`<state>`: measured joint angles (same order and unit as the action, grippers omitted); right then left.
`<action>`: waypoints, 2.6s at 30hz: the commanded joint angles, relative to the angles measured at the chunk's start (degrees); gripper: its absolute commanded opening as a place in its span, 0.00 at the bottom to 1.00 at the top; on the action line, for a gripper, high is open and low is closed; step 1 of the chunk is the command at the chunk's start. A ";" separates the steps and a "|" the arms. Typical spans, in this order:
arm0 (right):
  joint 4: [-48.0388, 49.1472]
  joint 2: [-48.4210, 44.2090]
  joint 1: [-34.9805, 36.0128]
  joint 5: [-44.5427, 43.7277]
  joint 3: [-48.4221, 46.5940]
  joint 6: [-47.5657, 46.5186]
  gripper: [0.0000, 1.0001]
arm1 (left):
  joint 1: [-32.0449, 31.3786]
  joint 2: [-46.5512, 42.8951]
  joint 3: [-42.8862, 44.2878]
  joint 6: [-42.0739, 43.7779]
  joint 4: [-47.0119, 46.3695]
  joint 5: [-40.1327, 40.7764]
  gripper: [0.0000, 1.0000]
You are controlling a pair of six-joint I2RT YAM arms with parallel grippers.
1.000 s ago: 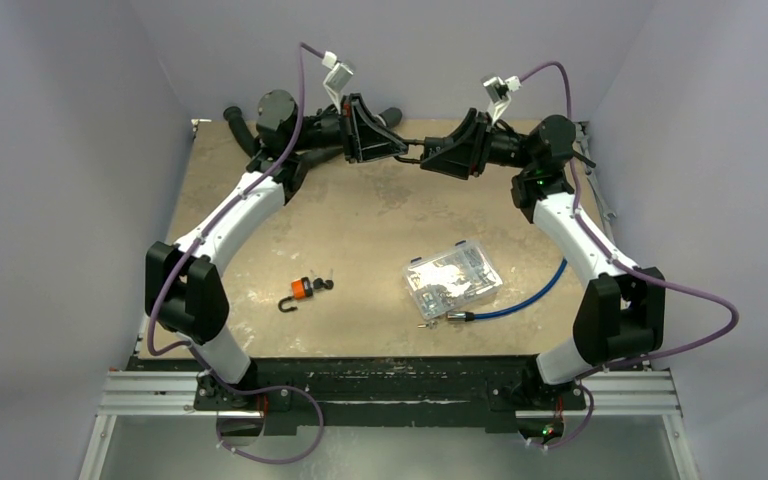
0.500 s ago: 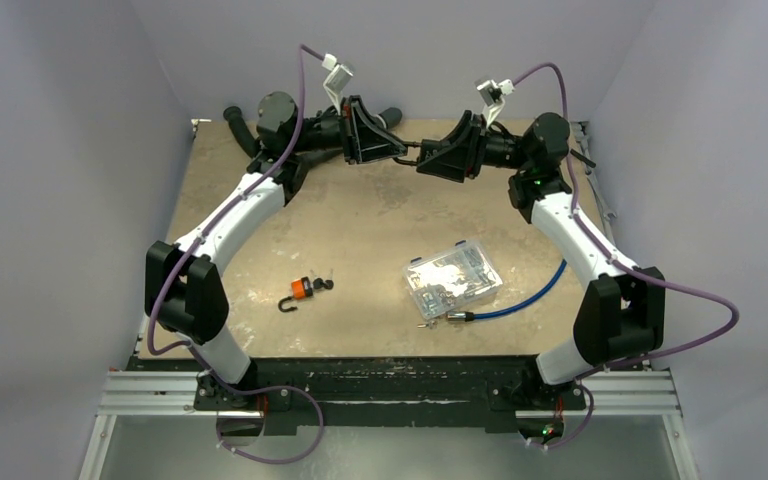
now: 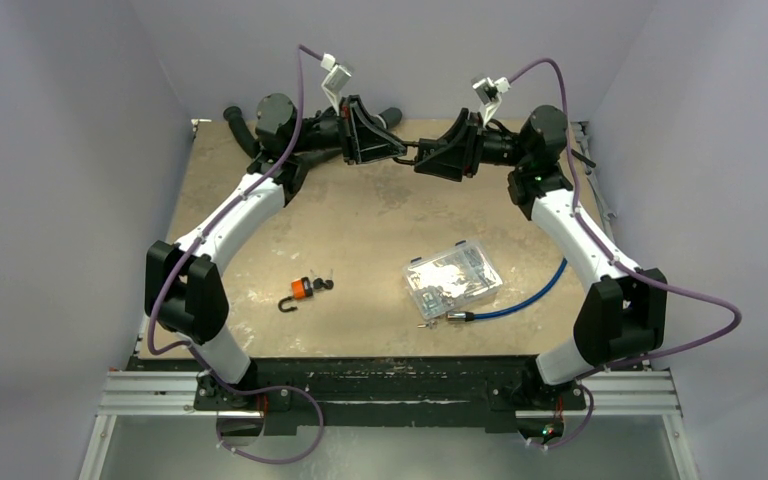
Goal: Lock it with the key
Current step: Lock the lock.
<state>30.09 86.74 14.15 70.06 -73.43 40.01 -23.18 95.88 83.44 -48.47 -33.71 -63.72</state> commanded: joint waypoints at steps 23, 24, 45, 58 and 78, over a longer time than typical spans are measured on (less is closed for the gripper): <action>2.20 2.51 9.35 -2.30 -6.66 -2.92 0.00 | -10.52 3.83 0.36 1.30 -1.80 -0.70 0.00; 2.44 2.65 9.43 -2.34 -6.79 -2.80 0.00 | -10.71 3.94 0.40 1.30 -1.84 -0.74 0.00; 12.13 4.89 11.02 -4.13 -7.22 3.50 0.00 | -12.94 5.61 0.50 1.71 -1.90 -1.22 0.00; 13.94 6.17 12.30 -4.67 -8.53 4.81 0.00 | -14.39 6.60 1.11 2.11 -1.74 -1.84 0.00; 14.09 8.87 14.90 -5.83 -12.59 4.06 0.00 | -16.53 8.86 2.94 4.40 0.46 -2.18 0.00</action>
<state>38.65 94.17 14.33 73.06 -78.76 43.83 -23.35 99.77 85.93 -45.82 -37.06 -62.87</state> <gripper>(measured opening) 0.407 0.124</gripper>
